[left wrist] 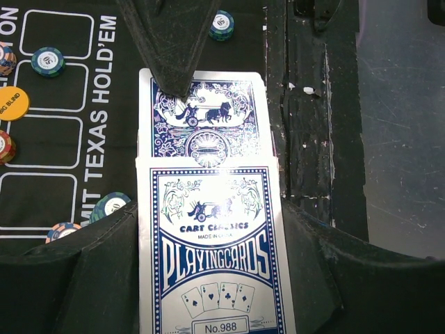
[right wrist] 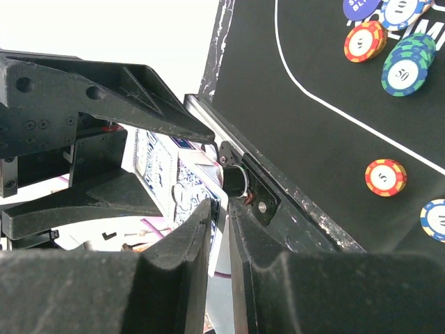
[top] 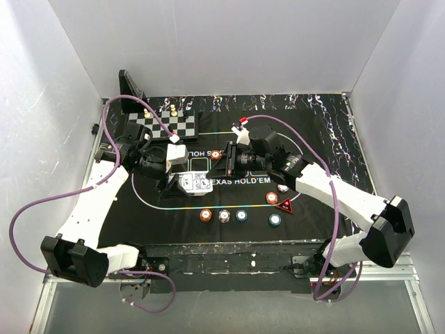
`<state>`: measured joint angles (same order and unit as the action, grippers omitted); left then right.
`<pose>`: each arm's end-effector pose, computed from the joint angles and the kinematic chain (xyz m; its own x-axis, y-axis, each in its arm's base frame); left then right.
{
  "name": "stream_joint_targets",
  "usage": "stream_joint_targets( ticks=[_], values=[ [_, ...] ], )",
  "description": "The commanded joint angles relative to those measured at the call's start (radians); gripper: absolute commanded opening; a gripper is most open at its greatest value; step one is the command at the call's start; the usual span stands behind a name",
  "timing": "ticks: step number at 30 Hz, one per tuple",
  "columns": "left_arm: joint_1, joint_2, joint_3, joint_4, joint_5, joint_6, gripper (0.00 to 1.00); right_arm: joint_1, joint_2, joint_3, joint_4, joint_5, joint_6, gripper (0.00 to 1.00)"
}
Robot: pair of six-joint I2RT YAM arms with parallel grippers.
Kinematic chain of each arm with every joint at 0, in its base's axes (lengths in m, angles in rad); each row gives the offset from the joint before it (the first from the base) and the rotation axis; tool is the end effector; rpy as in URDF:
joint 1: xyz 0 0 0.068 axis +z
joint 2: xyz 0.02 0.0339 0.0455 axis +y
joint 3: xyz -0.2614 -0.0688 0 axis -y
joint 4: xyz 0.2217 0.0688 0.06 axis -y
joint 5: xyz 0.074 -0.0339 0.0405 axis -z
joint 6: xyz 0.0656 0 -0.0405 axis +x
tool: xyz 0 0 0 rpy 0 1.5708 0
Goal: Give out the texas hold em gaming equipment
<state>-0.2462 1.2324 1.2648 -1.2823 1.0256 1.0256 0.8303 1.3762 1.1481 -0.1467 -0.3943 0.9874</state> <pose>0.1676 -0.1000 0.3247 -0.1456 0.4938 -0.8573 0.9881 0.0290 -0.1511 0.2001 0.2563 0.3290 -0.9061 0.1508 -0.3952 -0.3021 0.4233 0.8541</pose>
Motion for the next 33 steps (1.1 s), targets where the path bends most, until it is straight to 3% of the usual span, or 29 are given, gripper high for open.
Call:
stream_joint_targets(
  ticks=[1,4,10,14,21,24,28,33],
  values=[
    [0.001,-0.037,0.005,0.012,0.077,-0.004,0.17,-0.016,-0.048,0.013,-0.059,0.048,-0.044,0.22],
    [-0.001,-0.037,-0.004,0.015,0.080,-0.009,0.17,-0.025,-0.060,0.012,-0.060,0.046,-0.043,0.25],
    [-0.002,-0.054,-0.033,0.090,0.088,-0.090,0.17,-0.030,-0.083,-0.053,0.083,-0.032,0.017,0.76],
    [0.001,-0.059,-0.030,0.179,0.091,-0.188,0.17,-0.019,-0.036,-0.082,0.223,-0.100,0.097,0.83],
    [-0.002,-0.056,-0.013,0.288,0.090,-0.291,0.18,0.026,0.078,-0.031,0.352,-0.158,0.178,0.82],
    [-0.002,-0.050,-0.010,0.287,0.076,-0.295,0.18,0.033,0.107,-0.007,0.351,-0.163,0.194,0.73],
    [-0.001,-0.057,-0.016,0.255,0.076,-0.253,0.20,0.038,0.110,-0.028,0.384,-0.155,0.214,0.51],
    [-0.002,-0.060,-0.019,0.193,0.054,-0.188,0.24,0.036,0.090,-0.048,0.391,-0.141,0.211,0.43]
  ],
)
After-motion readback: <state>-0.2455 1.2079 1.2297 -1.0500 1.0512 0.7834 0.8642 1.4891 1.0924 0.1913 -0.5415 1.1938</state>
